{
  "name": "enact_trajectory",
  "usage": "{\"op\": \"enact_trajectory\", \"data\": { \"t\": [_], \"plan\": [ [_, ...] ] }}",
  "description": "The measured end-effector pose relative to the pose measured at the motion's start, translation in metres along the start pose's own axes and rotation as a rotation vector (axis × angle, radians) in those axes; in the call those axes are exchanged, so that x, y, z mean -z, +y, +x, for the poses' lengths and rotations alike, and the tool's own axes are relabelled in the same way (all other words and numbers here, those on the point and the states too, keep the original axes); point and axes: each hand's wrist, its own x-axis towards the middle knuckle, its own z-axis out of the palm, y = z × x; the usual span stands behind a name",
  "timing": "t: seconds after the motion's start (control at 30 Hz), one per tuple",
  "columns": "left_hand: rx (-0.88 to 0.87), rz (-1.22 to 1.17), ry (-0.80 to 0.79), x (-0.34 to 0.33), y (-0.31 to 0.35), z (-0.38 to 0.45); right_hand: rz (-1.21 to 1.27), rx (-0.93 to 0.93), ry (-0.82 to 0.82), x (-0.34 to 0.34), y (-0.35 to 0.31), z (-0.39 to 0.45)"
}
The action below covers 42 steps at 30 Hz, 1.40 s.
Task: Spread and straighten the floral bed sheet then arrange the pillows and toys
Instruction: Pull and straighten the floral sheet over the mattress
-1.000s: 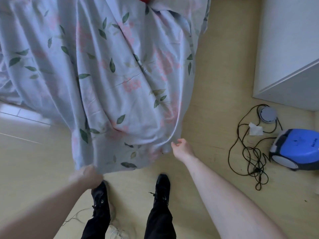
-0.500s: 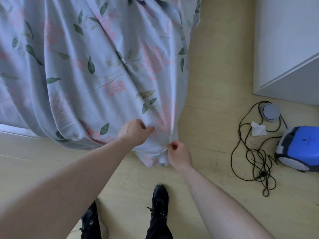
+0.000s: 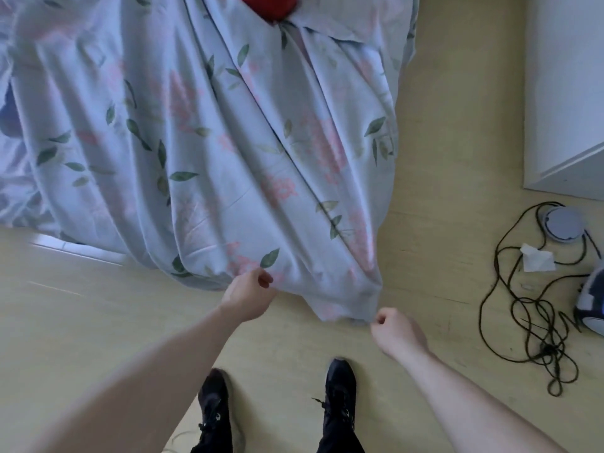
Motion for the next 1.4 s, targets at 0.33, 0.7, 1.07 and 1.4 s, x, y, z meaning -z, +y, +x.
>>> {"op": "enact_trajectory", "data": {
  "t": [0.33,0.7,1.07,1.4],
  "plan": [
    [0.408,-0.294,0.374,0.165,-0.184,0.043,0.196,0.341,0.09,-0.029,-0.183,-0.035],
    [0.324,-0.562,0.197,0.223,-0.211,0.123,0.23,0.299,0.132,-0.1,-0.302,-0.06],
    [0.186,-0.546,0.52,0.291,-0.274,0.045,0.189,0.322,0.093,-0.097,-0.368,-0.119],
    [0.15,0.073,0.046,0.354,-0.298,0.052,0.107,0.287,-0.003,-0.084,-0.368,-0.122]
  ]
}}
